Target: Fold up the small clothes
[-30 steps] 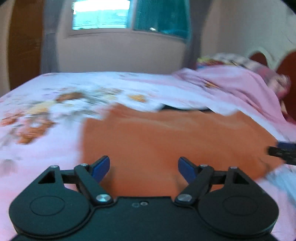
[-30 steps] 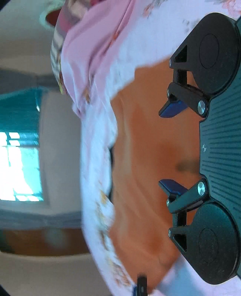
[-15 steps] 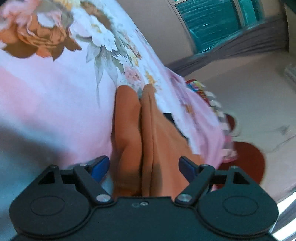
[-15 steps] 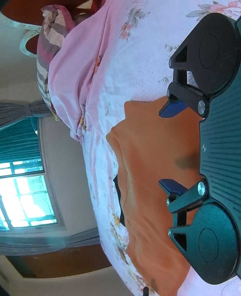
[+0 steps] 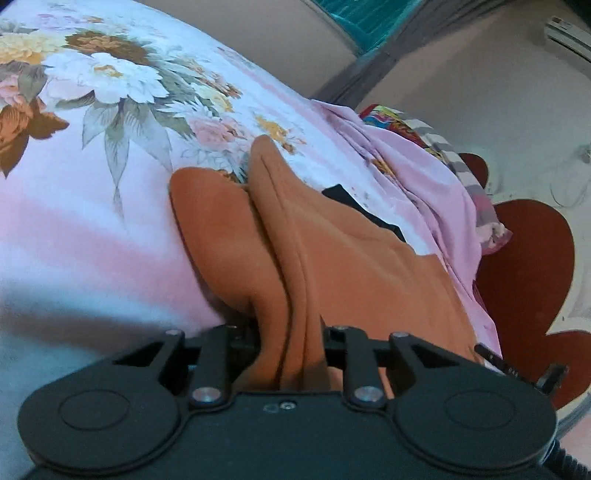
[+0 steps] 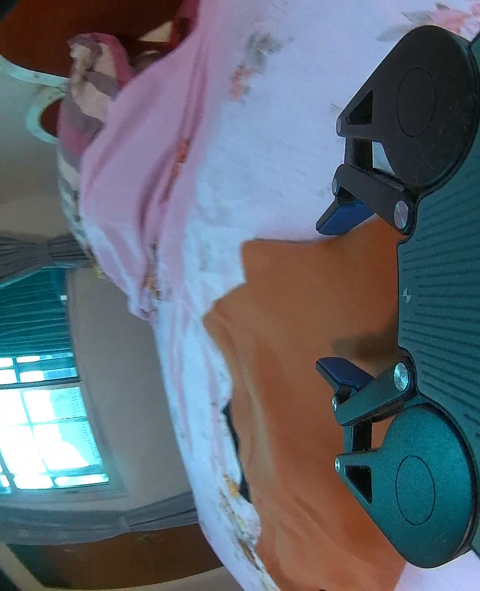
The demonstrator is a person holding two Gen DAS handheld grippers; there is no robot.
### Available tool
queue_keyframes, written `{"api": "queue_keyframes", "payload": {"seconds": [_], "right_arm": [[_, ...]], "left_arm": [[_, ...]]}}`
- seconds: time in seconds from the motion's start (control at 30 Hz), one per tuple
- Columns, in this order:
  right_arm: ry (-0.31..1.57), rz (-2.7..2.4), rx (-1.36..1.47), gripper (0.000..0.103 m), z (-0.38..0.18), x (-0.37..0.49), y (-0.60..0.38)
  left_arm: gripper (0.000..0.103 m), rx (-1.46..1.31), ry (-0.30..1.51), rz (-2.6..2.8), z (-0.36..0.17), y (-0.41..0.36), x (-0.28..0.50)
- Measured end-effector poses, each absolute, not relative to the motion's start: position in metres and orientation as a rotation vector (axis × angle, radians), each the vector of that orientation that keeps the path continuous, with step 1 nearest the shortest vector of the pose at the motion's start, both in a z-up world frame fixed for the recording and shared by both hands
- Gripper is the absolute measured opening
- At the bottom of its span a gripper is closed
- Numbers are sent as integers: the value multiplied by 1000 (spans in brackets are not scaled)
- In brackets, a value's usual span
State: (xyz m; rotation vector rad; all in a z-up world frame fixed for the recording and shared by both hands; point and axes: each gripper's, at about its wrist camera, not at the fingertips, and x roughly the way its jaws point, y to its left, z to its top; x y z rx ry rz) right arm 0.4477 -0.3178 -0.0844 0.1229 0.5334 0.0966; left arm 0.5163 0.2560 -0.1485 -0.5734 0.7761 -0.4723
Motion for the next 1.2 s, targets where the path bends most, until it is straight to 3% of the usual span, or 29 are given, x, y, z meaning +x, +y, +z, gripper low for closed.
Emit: {"api": "queue_keyframes", "payload": {"seconds": [0.07,0.13,0.3,0.37,0.43,0.5,0.6,0.63,0.7,0.97,1.2], "right_arm": [[667,43,50,73,-101,462,-318],[694,62,96,73,-102,467,-326],[508,91,103,73,-70,446,-315],[533,76,36,73,-74,454,-299],[696,-19,7,73,-102,479,-298],[683,-10,163,74,-101,478,-318],[597,-36,142,74,-92,460,-325],[644,-37,120,74,-95,463,-325],[657,-24,173,74,-96,461,-337],[512,-56,236,74,-70,417,-371],[451,-80,341,74,-59,376,-423]], "left_arm": [[28,-686,761,-485,-159,268,516],[28,-746,748,-492,-165,274,515],[23,-664,764,-453,-157,263,517],[20,-658,761,-448,-156,261,517],[20,-656,763,-441,-154,261,517],[20,-637,764,-437,-151,260,515],[24,-638,763,-439,-152,259,517],[25,-652,762,-439,-152,260,517],[21,-637,761,-415,-149,256,517],[16,-567,720,-395,-81,218,515],[15,-372,717,-434,5,98,534]]}}
